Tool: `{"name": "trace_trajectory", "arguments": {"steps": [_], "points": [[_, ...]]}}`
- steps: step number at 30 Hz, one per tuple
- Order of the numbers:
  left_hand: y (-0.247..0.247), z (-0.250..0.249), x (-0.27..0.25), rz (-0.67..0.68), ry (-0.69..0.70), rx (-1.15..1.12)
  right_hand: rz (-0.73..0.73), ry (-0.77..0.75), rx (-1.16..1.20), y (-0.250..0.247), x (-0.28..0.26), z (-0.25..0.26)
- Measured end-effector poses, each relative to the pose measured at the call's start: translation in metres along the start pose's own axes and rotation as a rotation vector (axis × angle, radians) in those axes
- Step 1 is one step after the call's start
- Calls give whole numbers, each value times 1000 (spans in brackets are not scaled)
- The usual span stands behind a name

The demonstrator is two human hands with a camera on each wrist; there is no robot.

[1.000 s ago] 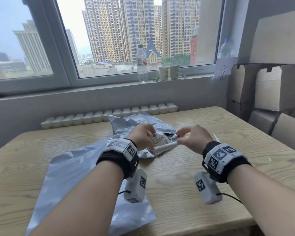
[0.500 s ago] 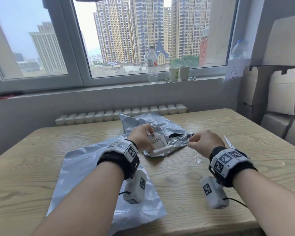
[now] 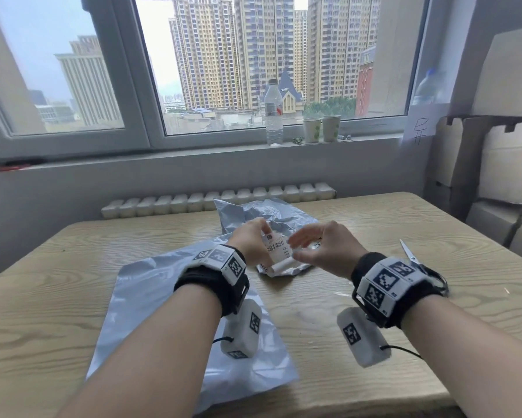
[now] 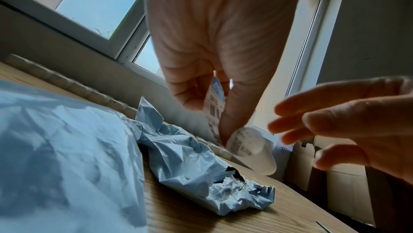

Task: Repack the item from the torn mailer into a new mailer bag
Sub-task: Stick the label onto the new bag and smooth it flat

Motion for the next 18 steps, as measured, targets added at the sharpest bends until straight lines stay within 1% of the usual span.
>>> {"name": "trace_trajectory", "arguments": {"steps": [3, 5, 8, 15, 18], "points": [[-13, 7, -5, -26, -17, -13, 98, -56, -228, 17, 4, 19], [-23, 16, -8, -40, -32, -48, 138, -95, -321, 28, 4, 29], [-42, 31, -15, -46, -55, -106, 129, -146, -325, 38, 6, 46], [-91, 70, -37, -107, -54, -144, 116, -254, -299, 66, 19, 101], [-106, 91, -45, -146, -68, -173, 152, -286, -318, 82, 22, 120]]}}
Point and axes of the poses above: each hand's wrist, its own x-axis towards the middle knuckle, its own y-axis out of the palm, z = x × y, the point moved 6 cm from there along x, towards the middle knuckle, and after that the axes turned 8 degrees about -x, right-handed, at the moved point
